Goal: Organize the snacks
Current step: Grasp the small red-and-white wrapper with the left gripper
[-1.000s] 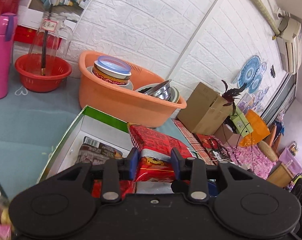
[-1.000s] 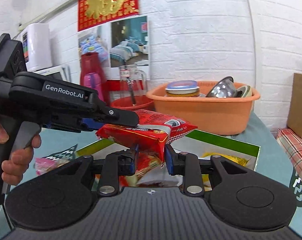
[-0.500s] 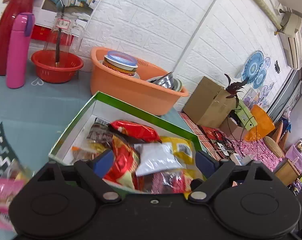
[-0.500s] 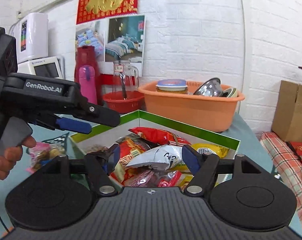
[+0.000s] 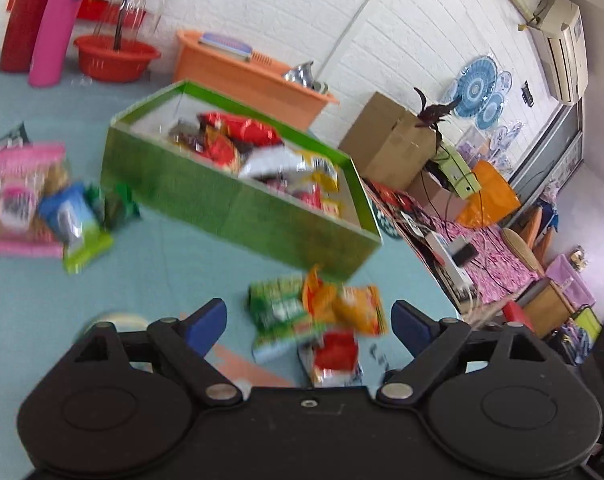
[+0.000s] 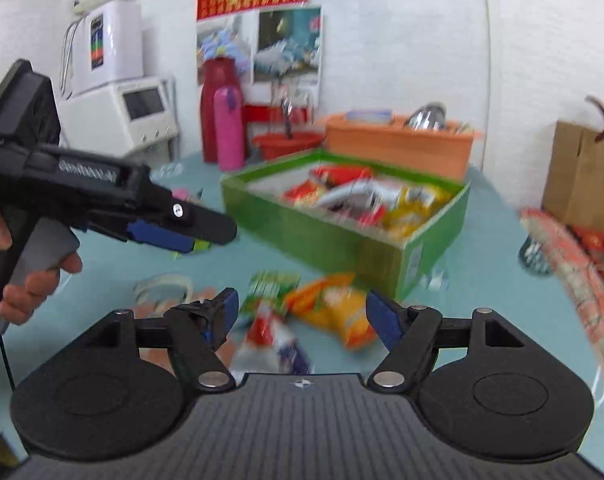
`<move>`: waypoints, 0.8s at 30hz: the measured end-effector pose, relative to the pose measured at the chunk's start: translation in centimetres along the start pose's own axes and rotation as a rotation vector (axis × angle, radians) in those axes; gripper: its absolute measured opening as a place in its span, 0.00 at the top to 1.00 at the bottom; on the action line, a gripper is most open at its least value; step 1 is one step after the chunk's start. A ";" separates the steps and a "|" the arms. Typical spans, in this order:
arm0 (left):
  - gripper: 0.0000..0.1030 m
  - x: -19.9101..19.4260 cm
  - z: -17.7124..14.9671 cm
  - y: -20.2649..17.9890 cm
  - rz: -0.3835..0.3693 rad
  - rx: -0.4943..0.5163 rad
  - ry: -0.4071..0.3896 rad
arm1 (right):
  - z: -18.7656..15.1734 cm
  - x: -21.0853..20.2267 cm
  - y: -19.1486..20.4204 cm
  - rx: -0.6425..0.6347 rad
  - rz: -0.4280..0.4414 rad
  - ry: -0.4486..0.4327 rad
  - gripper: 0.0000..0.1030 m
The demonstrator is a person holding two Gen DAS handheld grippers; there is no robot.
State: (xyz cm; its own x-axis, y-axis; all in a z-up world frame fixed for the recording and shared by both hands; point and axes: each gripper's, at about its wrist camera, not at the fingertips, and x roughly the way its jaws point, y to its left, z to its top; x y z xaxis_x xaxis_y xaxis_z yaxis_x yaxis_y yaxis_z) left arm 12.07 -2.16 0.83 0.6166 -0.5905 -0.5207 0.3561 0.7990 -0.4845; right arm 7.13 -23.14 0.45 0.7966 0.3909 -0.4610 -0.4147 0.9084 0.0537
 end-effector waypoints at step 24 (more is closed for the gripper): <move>0.00 3.4 -2.2 -0.8 -0.011 0.034 0.077 | -2.5 3.0 2.3 0.008 0.048 0.127 0.34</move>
State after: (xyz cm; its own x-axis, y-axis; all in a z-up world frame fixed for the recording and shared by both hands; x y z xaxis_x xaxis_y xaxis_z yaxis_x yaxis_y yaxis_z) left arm 12.34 -5.09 -2.07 0.5569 -0.6050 -0.5691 0.3872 0.7952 -0.4666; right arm 7.42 -20.23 -3.02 0.7136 0.4129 -0.5659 -0.4474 0.8902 0.0853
